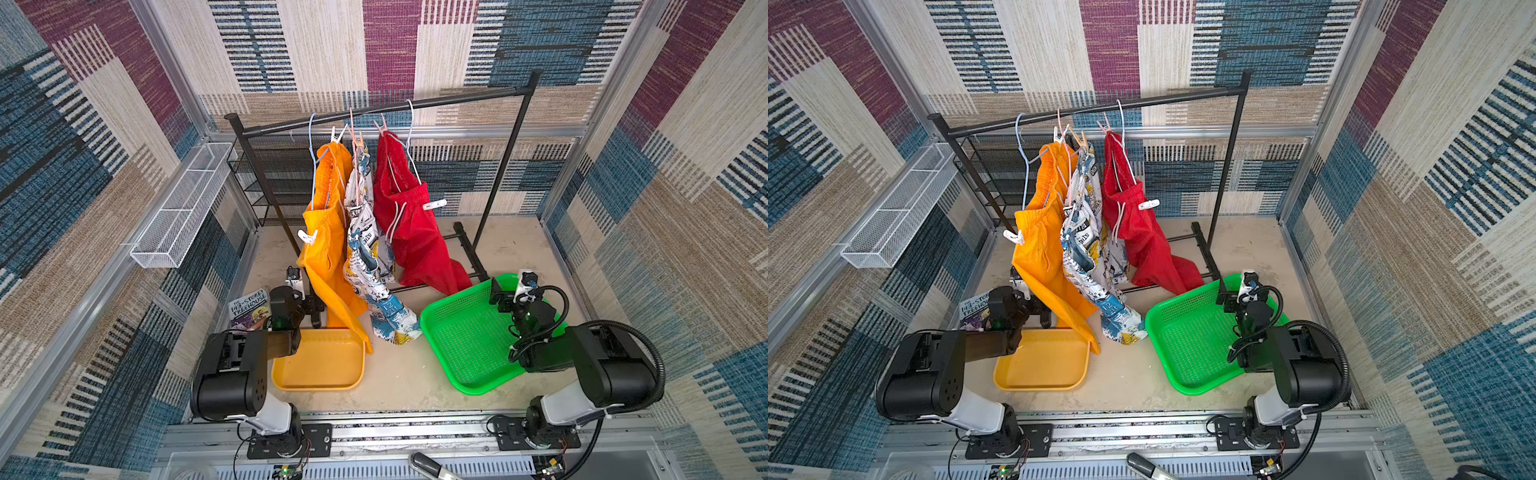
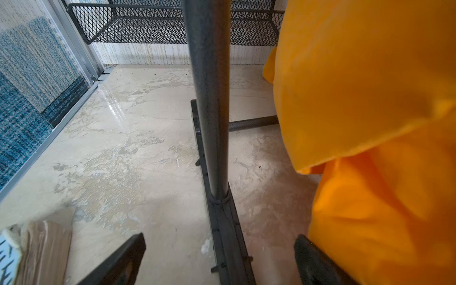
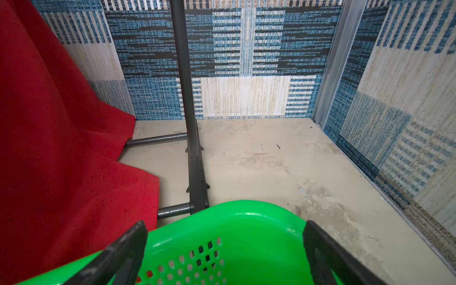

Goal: Remove the clothespins securing shorts to the hanger
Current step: Pick up the hanger from the clothesline.

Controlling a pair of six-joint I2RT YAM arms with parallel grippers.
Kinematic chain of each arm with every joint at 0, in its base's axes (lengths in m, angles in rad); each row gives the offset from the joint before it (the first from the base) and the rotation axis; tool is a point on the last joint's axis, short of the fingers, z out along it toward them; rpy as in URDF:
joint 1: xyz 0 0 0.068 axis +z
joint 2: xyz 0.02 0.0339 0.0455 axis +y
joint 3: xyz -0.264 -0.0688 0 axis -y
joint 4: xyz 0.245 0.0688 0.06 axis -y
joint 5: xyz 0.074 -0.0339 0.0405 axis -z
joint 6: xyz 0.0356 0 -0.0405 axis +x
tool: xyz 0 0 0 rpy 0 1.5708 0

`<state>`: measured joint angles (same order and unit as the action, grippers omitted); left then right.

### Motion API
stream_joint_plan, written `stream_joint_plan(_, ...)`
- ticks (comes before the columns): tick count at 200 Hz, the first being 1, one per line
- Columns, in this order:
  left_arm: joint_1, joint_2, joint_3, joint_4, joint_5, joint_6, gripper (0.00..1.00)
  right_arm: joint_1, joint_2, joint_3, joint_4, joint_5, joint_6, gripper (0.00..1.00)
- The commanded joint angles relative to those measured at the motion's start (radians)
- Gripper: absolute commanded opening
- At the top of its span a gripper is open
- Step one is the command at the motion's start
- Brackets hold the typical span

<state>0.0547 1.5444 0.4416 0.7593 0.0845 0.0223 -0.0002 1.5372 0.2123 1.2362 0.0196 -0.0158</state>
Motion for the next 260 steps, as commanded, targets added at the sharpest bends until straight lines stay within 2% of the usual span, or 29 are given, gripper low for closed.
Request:
stream_joint_plan(1, 0.001, 0.002, 0.005, 0.028, 0.009, -0.01, 0.99, 0.0, -0.002, 0.001, 0.043, -0.003, -0.006, 0.99)
stream_joint_plan(192, -0.008, 0.004, 0.014, 0.007, 0.0, -0.006, 0.99, 0.0, -0.003, 0.002, 0.042, -0.004, -0.004, 0.99)
stream_joint_plan(232, -0.034, -0.008, 0.001, 0.026, -0.042, 0.009, 1.0, 0.0, -0.01, -0.01, 0.056, 0.039, 0.012, 0.99)
stream_joint_plan(260, -0.066, -0.102, -0.007, -0.046, -0.109, 0.019, 0.98, 0.001, -0.094, -0.06, 0.074, 0.071, 0.021, 0.99)
